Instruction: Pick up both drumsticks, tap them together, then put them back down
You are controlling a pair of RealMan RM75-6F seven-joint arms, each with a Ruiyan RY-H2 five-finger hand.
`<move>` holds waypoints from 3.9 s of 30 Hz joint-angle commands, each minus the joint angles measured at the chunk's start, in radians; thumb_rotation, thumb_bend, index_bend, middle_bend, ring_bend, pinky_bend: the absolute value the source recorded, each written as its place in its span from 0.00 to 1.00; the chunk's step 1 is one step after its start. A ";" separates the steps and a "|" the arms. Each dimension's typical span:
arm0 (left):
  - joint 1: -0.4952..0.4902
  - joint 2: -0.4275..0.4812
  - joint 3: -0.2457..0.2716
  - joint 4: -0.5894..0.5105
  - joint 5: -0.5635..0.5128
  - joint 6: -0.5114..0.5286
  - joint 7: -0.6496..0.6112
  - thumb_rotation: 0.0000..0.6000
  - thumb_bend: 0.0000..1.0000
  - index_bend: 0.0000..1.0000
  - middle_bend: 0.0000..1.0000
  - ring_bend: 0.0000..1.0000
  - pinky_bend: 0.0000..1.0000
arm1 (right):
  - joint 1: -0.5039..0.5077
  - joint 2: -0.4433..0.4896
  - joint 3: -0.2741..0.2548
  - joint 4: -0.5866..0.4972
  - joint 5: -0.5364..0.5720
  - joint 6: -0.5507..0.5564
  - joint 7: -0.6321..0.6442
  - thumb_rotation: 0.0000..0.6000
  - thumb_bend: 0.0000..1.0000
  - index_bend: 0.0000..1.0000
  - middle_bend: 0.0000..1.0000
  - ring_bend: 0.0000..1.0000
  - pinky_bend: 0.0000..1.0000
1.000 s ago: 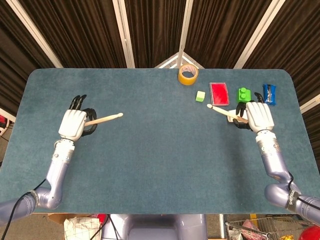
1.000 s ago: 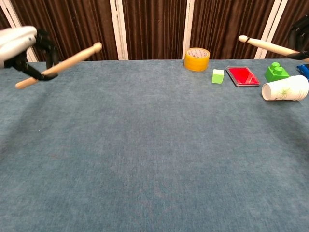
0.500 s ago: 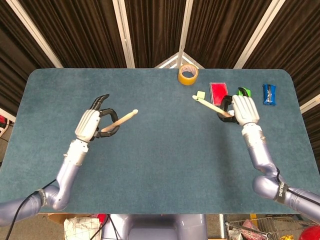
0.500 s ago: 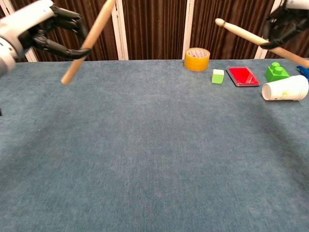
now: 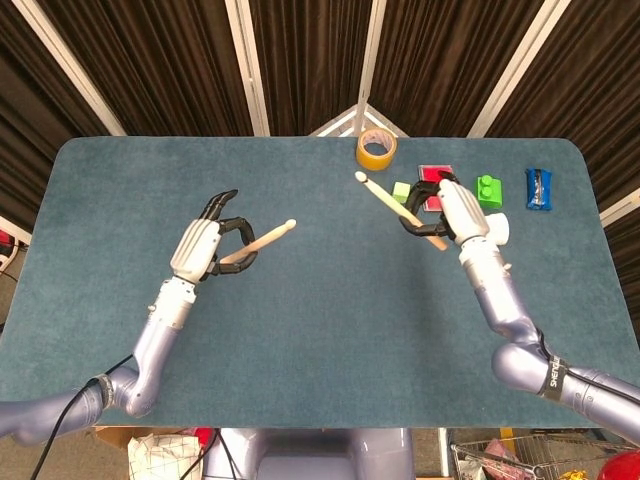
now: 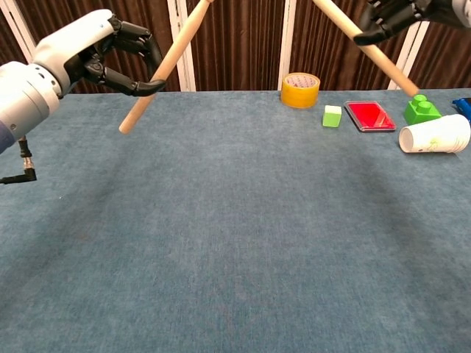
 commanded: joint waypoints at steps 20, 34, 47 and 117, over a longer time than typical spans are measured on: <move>-0.061 -0.014 -0.054 -0.159 -0.144 -0.106 0.274 1.00 0.51 0.61 0.59 0.06 0.00 | 0.040 -0.032 -0.051 -0.052 -0.114 0.023 0.002 1.00 0.40 0.70 0.61 0.42 0.07; -0.091 -0.059 -0.085 -0.177 -0.186 -0.086 0.351 1.00 0.51 0.61 0.59 0.06 0.00 | 0.050 -0.016 -0.081 -0.110 -0.125 0.052 -0.053 1.00 0.41 0.70 0.61 0.42 0.07; -0.109 -0.096 -0.092 -0.178 -0.199 -0.085 0.373 1.00 0.51 0.61 0.59 0.06 0.00 | 0.061 -0.008 -0.102 -0.134 -0.107 0.056 -0.088 1.00 0.41 0.70 0.61 0.42 0.07; 0.058 -0.006 0.268 0.512 0.116 -0.268 0.201 1.00 0.51 0.59 0.57 0.06 0.00 | -0.115 -0.035 -0.270 0.196 -0.378 0.141 0.165 1.00 0.41 0.70 0.61 0.42 0.07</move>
